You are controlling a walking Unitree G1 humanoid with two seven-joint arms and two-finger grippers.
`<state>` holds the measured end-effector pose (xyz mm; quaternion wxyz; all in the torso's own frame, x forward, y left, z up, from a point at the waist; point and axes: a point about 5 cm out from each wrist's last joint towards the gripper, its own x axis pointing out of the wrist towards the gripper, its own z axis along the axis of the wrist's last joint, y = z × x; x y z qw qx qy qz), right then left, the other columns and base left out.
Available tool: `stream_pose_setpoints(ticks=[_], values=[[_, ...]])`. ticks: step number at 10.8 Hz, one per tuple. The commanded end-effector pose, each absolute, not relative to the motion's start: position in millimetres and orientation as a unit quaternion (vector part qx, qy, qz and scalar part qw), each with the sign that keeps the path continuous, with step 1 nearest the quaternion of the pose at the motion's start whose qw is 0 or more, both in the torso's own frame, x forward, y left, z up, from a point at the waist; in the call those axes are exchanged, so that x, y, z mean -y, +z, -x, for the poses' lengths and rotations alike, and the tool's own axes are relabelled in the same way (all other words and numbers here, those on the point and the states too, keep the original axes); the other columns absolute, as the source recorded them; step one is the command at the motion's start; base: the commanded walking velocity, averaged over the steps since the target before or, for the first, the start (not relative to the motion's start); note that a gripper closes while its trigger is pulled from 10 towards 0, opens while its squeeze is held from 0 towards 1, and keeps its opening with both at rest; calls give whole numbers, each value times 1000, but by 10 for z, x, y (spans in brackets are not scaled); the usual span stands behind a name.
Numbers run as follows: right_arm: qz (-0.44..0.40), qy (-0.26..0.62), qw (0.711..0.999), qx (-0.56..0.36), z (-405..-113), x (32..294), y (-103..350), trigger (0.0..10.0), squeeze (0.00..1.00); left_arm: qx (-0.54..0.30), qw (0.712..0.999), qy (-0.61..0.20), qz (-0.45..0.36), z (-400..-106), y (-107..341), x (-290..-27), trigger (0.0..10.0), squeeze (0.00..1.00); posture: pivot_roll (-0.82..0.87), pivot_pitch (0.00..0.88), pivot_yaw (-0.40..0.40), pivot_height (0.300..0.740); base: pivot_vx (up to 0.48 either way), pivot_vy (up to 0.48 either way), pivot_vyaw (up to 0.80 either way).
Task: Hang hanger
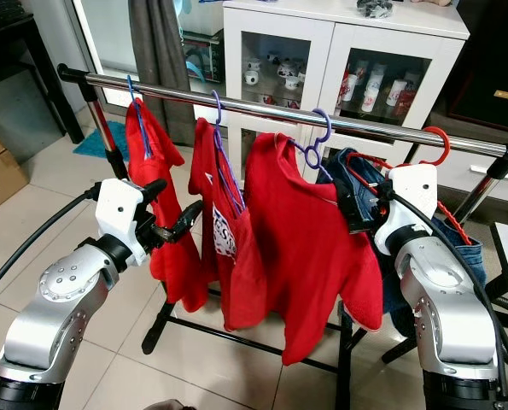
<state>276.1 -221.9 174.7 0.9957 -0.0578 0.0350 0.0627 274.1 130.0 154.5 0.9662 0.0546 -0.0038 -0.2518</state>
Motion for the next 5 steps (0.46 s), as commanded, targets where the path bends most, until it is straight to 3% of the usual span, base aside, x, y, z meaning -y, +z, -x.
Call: stream_pose_setpoints(ticks=[1, 5], values=[[62, 63, 995, -42, -2760, 2224, 1733, 10000, 0, 9, 964, -258, -56, -2721, 1578, -1283, 10000, 0, -52, 0, -2, 740, 0, 0, 0], [62, 63, 995, -42, -2760, 2224, 1733, 10000, 0, 9, 964, -258, -56, -2721, 1578, -1283, 10000, 0, -52, 0, -2, 740, 0, 0, 0]])
